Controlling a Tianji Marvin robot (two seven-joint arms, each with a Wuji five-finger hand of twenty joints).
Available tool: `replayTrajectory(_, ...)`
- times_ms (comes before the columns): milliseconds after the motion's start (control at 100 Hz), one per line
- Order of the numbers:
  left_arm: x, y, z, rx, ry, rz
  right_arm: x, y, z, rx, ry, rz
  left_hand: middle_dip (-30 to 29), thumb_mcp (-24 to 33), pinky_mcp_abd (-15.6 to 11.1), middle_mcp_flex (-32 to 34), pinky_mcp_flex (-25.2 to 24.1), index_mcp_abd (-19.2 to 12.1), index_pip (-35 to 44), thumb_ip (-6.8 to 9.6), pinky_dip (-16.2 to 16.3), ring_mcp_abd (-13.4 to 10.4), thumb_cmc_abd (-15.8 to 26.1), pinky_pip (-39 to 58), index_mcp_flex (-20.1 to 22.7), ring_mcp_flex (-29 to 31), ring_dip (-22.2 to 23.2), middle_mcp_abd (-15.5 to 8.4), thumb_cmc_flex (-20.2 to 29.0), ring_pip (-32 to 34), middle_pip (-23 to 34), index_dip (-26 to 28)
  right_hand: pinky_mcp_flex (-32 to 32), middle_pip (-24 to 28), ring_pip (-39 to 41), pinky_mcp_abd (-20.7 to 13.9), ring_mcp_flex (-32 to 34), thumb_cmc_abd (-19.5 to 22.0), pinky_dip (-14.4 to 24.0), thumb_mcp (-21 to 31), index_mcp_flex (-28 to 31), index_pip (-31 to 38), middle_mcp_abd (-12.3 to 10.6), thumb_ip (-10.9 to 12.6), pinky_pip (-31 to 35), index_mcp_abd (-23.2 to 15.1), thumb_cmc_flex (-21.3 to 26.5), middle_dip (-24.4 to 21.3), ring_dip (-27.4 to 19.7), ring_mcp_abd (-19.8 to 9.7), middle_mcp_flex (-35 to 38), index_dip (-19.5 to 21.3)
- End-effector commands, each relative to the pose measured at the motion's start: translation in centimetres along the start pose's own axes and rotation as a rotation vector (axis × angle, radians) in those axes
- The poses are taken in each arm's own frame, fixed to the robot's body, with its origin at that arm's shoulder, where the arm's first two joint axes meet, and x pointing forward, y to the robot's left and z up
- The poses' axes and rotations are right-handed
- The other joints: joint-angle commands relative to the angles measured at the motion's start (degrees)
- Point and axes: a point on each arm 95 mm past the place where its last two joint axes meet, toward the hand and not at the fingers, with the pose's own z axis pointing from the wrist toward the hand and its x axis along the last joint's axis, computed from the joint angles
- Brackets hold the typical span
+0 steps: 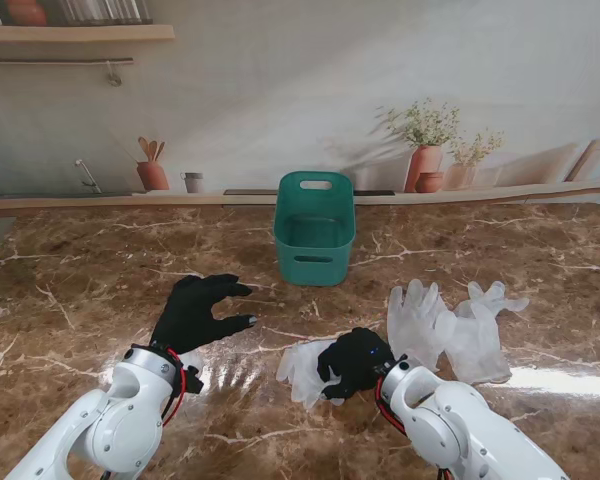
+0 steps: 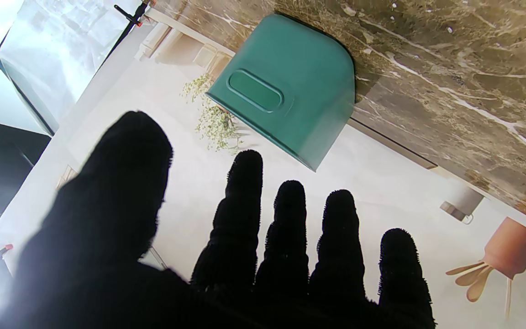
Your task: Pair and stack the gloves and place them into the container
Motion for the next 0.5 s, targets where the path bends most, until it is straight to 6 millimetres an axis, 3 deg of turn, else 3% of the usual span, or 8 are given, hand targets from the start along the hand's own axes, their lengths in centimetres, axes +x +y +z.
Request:
replayTrajectory(0, -0.1, 0.2, -0.2, -0.011, -0.005, -0.001, 0.1, 0.2, -0.9, 0.021, 0.013, 0.008, -0.77, -1.65, -0.26, 1.20, -0.78, -1.58, -0.26, 1.63, 1.04, -3.18, 2.27, -1.96, -0.01, -1.01, -0.95, -1.49, 0.61, -1.80, -1.42, 0.13, -2.58, -4.06, -2.05, -1.65, -4.30, 2.52, 1.92, -3.82, -2.38, -3.83, -0.35, 2.87, -2.17, 0.80, -3.38, -2.56, -0.35, -0.35, -3.57, 1.03)
replayTrajectory(120, -0.1, 0.2, -0.2, -0.010, -0.004, 0.000, 0.4, 1.7, -1.8, 0.006, 0.038, 0.002, -0.78, -1.77, -0.32, 1.14, -0.76, -1.56, -0.35, 1.63, 1.17, -3.30, 2.33, -2.06, -0.15, -0.99, -0.95, -1.51, 0.44, -1.81, -1.42, 0.10, -4.05, -5.93, -5.32, -2.53, -7.72, 11.78, 3.51, -16.16, -4.85, -6.01, -0.37, 5.78, -5.38, 1.38, -4.44, -3.89, -1.48, -0.57, -7.07, -0.29)
replayTrajectory(220, -0.1, 0.1, -0.2, -0.007, -0.004, -0.002, 0.9, 3.0, -2.4, -0.063, 0.049, -0.002, -0.77, -1.84, -0.34, 1.20, -0.71, -1.59, -0.34, 1.67, 1.32, -3.20, 2.30, -2.09, -0.12, -0.98, -0.95, -1.38, 0.48, -1.82, -1.38, 0.10, -3.05, -5.62, -5.71, -2.22, -6.33, 9.46, 3.98, -14.27, -4.13, -5.52, -0.26, 8.00, -5.49, 1.47, -5.34, -3.95, -1.92, -0.42, -6.19, -0.28)
replayTrajectory(340, -0.1, 0.1, -0.3, -0.004, -0.002, -0.002, 1.3, 4.6, -2.3, -0.169, 0.076, -0.018, -0.79, -1.89, -0.30, 1.16, -0.70, -1.53, -0.39, 1.68, 1.49, -3.18, 2.33, -2.09, -0.20, -0.97, -0.97, -1.51, 0.46, -1.85, -1.42, 0.07, 0.54, -4.54, -6.21, -1.62, -1.02, 7.50, 3.31, -16.13, -2.84, -3.81, -0.70, 8.75, -4.56, 0.84, 7.09, -3.84, -3.64, -0.85, -3.78, 0.34)
replayTrajectory(400, 0.0, 0.1, -0.3, -0.004, 0.001, -0.001, 1.3, 5.4, -1.9, -0.206, 0.095, -0.051, -0.79, -1.90, -0.33, 1.13, -0.72, -1.45, -0.47, 1.69, 1.54, -3.23, 2.37, -2.12, -0.31, -1.00, -0.97, -1.35, 0.51, -1.86, -1.44, 0.05, 2.30, -5.39, -8.35, -1.77, 0.96, 4.25, 0.69, -19.18, -5.34, -2.44, -0.91, 9.05, -4.62, 0.77, 16.73, -4.87, -6.08, -1.47, -4.44, -3.44)
replayTrajectory(430, 0.0, 0.0, -0.3, -0.002, 0.002, 0.000, 1.3, 5.7, -1.7, -0.215, 0.105, -0.073, -0.79, -1.92, -0.34, 1.13, -0.72, -1.41, -0.49, 1.69, 1.56, -3.30, 2.40, -2.14, -0.33, -0.96, -0.97, -1.46, 0.51, -1.85, -1.44, 0.03, 2.52, -5.72, -9.41, -1.87, 1.28, 3.07, -0.60, -16.50, -6.65, -0.79, -1.03, 9.56, -4.80, 0.79, 17.94, -5.50, -7.09, -1.70, -4.86, -5.73)
replayTrajectory(470, 0.0, 0.0, -0.4, 0.000, 0.004, 0.001, 1.3, 6.1, -1.3, -0.215, 0.119, -0.107, -0.80, -1.96, -0.36, 1.12, -0.69, -1.40, -0.54, 1.69, 1.60, -3.27, 2.45, -2.13, -0.38, -1.00, -0.98, -1.36, 0.46, -1.88, -1.44, 0.01, 2.78, -7.22, -13.13, -2.63, 1.50, -1.89, -3.14, 9.83, -7.90, -4.69, -1.40, 6.97, -6.71, 1.81, 12.27, -7.06, -9.66, -2.33, -6.48, -4.55)
replayTrajectory(490, 0.0, -0.1, -0.4, 0.002, 0.005, 0.001, 1.3, 6.3, -1.1, -0.211, 0.127, -0.124, -0.81, -1.95, -0.37, 1.08, -0.71, -1.32, -0.58, 1.70, 1.61, -3.22, 2.46, -2.15, -0.42, -0.99, -0.98, -1.32, 0.51, -1.88, -1.47, -0.01, 2.62, -8.13, -14.97, -3.06, 1.23, -3.25, -4.22, 13.93, -9.07, -6.37, -1.54, 5.82, -8.03, 2.22, 12.76, -7.87, -10.83, -2.56, -7.61, -3.96)
